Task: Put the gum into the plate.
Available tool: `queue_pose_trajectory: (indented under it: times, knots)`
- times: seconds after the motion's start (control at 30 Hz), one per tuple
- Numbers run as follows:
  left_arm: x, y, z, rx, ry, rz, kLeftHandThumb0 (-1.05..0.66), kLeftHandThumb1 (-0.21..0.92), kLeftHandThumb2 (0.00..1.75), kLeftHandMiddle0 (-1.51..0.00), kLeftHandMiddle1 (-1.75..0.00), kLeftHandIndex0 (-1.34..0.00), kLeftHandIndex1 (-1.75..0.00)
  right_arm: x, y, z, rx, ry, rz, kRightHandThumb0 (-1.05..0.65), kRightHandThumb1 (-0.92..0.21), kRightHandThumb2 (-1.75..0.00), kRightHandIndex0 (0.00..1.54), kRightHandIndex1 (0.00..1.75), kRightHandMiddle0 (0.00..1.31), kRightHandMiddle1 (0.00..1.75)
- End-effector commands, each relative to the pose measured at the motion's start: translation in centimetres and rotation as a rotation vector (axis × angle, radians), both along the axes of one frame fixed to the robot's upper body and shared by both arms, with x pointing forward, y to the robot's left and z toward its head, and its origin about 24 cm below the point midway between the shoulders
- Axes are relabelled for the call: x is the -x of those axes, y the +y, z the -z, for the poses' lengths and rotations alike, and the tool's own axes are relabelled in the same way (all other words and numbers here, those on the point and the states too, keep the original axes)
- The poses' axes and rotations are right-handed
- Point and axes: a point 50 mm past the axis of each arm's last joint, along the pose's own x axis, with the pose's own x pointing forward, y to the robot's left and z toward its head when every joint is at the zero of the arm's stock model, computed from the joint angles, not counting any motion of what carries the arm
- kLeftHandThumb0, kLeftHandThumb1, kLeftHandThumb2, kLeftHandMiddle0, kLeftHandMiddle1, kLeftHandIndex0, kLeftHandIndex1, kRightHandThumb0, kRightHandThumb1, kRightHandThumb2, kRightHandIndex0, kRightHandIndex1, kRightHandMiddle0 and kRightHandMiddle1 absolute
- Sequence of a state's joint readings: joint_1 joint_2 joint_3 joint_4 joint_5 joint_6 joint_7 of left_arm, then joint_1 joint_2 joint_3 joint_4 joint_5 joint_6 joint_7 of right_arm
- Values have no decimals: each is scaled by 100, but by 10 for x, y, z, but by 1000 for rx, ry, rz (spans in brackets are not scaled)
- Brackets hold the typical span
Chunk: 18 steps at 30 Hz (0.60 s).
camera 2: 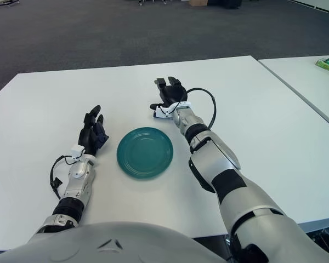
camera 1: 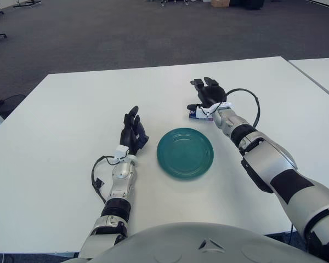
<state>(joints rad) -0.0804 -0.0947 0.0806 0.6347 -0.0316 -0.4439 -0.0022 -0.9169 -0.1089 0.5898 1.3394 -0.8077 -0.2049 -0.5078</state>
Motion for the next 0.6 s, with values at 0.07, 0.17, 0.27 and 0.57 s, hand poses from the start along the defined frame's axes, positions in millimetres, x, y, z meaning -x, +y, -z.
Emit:
queue_pose_trajectory:
  times: [0.07,0.17,0.27,0.57]
  knots:
    - [35,-12,39,85,210,-26,-91,92,92,-25,-2,-1,-60,8,1,14,32,37,-15,-70,-92,-46,30,2,0,52]
    - [35,-12,40,102,210,-30,-91,92,91,-26,-2,-3,-62,11,-5,21,43,65,-1,-69,-92,-45,30,2,0,52]
    - [35,-12,40,107,210,-29,-91,92,91,-27,-2,-4,-63,13,-11,26,49,91,18,-68,-92,-44,31,2,0,53]
    - [33,-16,39,104,213,-20,-89,92,91,-29,-2,-4,-65,17,-28,40,80,205,110,-67,-92,-41,32,1,0,55]
